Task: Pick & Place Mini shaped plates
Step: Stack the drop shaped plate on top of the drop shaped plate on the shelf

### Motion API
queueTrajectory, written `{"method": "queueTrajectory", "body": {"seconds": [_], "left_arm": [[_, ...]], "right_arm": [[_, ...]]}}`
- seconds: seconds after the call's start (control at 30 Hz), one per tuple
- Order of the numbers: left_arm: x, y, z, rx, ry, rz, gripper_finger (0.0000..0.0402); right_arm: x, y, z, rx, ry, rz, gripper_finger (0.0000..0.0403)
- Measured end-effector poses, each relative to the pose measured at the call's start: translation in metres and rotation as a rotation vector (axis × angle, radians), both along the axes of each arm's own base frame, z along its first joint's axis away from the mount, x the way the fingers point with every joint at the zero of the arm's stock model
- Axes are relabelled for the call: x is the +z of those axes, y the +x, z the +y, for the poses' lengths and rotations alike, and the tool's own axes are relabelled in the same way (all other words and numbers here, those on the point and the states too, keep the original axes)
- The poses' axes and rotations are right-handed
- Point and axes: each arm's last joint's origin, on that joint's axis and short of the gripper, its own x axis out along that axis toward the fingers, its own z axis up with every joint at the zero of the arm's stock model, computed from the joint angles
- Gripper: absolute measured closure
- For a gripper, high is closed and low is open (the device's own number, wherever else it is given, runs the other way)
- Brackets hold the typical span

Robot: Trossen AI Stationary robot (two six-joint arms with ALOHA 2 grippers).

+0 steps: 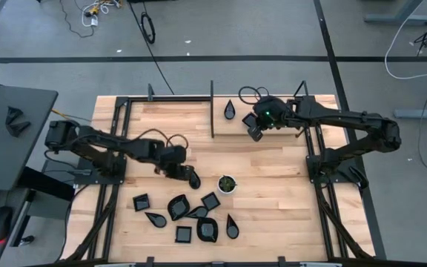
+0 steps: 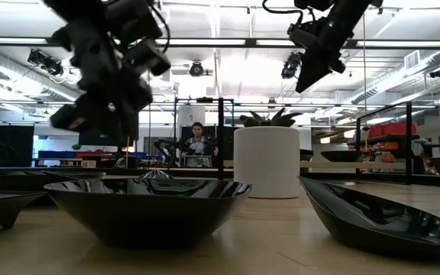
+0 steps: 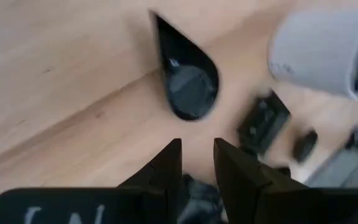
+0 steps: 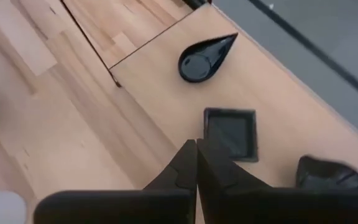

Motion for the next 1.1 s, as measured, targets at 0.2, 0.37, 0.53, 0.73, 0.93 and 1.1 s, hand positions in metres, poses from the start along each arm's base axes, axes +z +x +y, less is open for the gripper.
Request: {"method": "queueTrajectory", "body": {"seconds": [0.2, 0.37, 0.53, 0.73, 0.93, 1.1], "left_arm": [[-0.013, -0.003, -0.010, 0.202, 0.084, 0.022, 0.0294], [-0.020, 0.000, -0.015, 0.241, 0.110, 0.034, 0.0275], [-0.035, 0.007, -0.018, 0.241, 0.122, 0.048, 0.0254], [-0.044, 0.016, -0.019, 0.250, 0.129, 0.020, 0.0259], [-0.046, 0.018, -0.018, 0.247, 0.161, -0.003, 0.0305], [-0.043, 0.022, -0.017, 0.245, 0.196, -0.057, 0.0362]], "right_arm": [[0.000, 0.000, 0.000, 0.085, -0.050, 0.049, 0.0396], [0.000, 0.000, 0.000, 0.123, -0.074, 0.070, 0.0396], [0.000, 0.000, -0.001, 0.124, -0.077, 0.065, 0.0396], [-0.002, -0.003, 0.000, 0.129, -0.066, 0.100, 0.0396], [0.000, -0.001, -0.001, 0.138, -0.083, 0.080, 0.0396], [0.000, -0.001, -0.002, 0.132, -0.090, 0.078, 0.0396]]}}
